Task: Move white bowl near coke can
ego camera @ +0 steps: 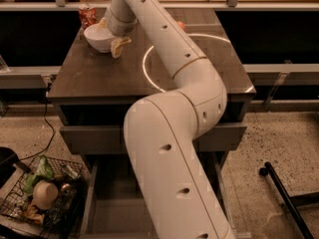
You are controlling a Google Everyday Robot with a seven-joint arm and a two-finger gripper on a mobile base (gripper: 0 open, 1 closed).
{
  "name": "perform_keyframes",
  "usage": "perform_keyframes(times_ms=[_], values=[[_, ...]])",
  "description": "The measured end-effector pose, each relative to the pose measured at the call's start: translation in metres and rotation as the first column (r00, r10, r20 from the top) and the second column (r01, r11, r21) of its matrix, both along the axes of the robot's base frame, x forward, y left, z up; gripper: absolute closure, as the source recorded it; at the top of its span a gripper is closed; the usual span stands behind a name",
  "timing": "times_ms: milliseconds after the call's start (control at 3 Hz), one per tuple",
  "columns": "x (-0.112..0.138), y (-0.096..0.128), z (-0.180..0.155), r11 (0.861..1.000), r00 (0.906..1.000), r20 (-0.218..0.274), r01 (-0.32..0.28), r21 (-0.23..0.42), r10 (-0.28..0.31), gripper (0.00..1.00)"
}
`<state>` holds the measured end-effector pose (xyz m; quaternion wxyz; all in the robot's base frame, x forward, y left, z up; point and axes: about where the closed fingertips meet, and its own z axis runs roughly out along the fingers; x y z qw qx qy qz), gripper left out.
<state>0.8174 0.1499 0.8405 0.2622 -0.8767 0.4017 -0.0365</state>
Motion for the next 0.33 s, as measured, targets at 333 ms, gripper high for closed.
perform_keyframes(times_ms=[333], values=[[-0.0002,-0.0001,0.0051,1.000,1.0000,0.000,0.000,0.000,0.000,0.00]])
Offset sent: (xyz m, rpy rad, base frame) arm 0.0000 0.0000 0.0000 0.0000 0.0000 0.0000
